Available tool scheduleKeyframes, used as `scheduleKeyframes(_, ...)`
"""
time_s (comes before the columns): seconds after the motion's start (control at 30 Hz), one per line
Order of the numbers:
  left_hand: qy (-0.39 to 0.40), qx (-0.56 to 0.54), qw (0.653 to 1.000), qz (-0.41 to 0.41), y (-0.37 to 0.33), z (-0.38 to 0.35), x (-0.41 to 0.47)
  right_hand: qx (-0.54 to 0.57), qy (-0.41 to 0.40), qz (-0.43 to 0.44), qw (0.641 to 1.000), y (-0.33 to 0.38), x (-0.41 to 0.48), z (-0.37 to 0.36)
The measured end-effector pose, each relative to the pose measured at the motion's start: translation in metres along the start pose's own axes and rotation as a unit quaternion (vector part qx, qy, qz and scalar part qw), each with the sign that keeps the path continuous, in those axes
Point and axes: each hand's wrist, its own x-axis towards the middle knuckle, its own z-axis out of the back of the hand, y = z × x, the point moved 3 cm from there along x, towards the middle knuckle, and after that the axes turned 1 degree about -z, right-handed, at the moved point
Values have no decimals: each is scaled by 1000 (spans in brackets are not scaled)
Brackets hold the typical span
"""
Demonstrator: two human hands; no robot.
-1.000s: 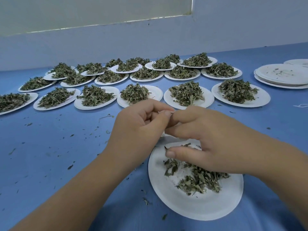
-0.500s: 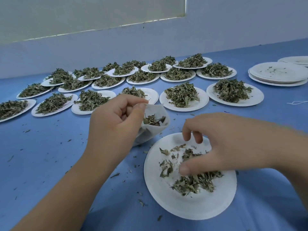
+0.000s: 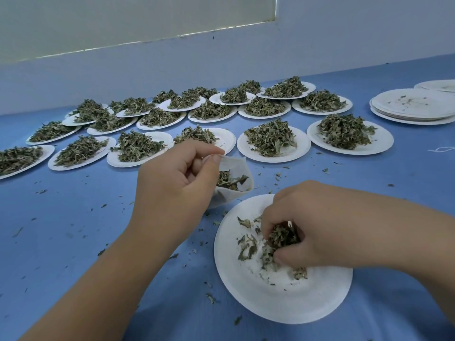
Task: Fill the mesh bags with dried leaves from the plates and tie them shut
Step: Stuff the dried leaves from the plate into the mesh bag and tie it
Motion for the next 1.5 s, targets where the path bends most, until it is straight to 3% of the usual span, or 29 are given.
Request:
scheduleKeyframes(0.47, 39, 17, 999, -3, 4, -5, -2, 139, -77, 51, 986, -9, -1, 17)
scheduleKeyframes(0.73, 59, 7, 998, -2, 2, -12, -5, 290, -223, 98, 925, -7, -1, 28)
scheduleKeyframes(1.07, 86, -5, 996, 15, -1, -16, -6, 158, -323, 41, 932, 1, 7, 15)
scheduleKeyframes(1.5, 91, -33, 994, 47, -3, -19, -6, 156, -342, 51, 925, 5, 7, 13)
